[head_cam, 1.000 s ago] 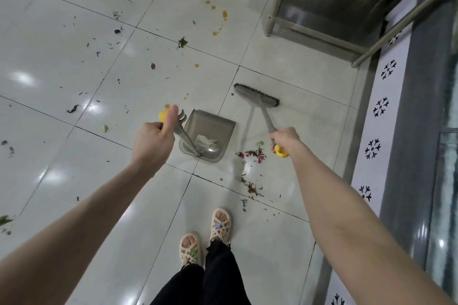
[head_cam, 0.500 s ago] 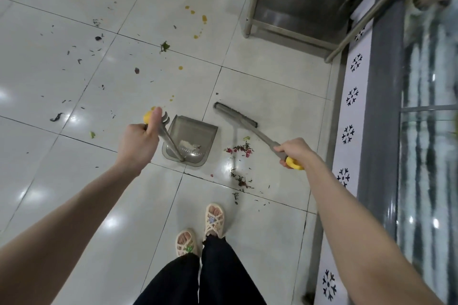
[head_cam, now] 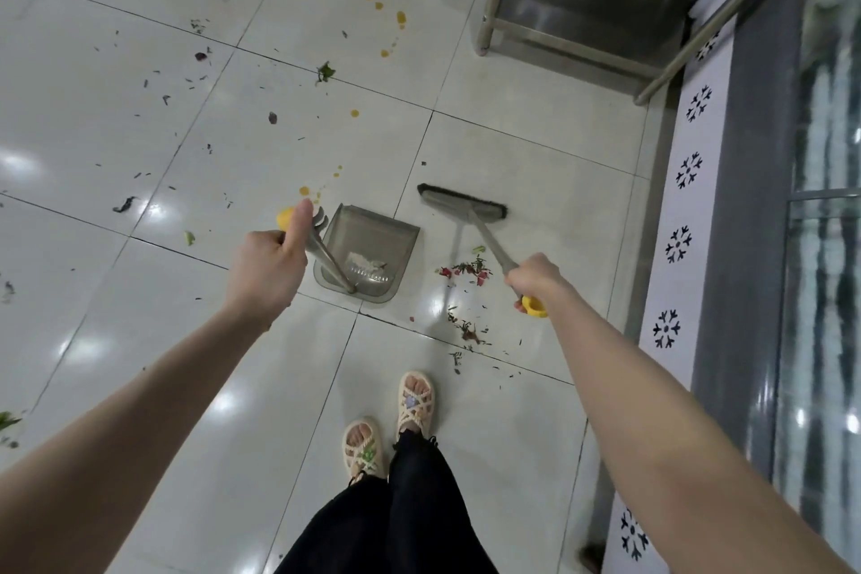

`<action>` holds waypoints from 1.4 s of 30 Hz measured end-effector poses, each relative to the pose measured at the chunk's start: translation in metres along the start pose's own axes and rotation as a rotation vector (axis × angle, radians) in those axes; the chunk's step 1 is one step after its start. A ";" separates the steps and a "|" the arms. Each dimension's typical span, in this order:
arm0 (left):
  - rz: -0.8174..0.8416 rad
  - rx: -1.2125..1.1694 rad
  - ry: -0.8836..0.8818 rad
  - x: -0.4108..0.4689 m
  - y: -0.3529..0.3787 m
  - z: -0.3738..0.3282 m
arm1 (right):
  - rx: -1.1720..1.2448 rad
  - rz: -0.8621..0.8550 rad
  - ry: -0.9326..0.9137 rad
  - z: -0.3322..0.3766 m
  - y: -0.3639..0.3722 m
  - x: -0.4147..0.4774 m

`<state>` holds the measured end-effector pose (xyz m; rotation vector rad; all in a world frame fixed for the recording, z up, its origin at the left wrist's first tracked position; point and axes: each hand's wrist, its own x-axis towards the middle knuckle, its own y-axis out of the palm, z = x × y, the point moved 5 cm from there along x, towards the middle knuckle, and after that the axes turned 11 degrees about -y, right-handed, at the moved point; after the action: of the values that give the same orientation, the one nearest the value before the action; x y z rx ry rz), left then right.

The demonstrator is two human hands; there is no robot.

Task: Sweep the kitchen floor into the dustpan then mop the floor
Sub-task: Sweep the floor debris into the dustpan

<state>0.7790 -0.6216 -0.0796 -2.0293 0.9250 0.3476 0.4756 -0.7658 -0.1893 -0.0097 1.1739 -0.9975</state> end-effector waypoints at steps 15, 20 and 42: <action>0.020 0.006 -0.019 -0.016 -0.022 0.027 | 0.140 -0.053 0.004 0.001 -0.001 -0.023; 0.052 0.020 -0.024 -0.020 -0.020 0.038 | 0.090 -0.024 0.036 -0.022 0.032 -0.032; 0.139 0.021 0.027 -0.085 -0.038 0.105 | 0.416 -0.195 0.108 -0.142 0.029 -0.146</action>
<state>0.7574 -0.4834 -0.0731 -1.9599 1.0855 0.3851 0.3812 -0.5860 -0.1549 0.2668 1.0574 -1.4156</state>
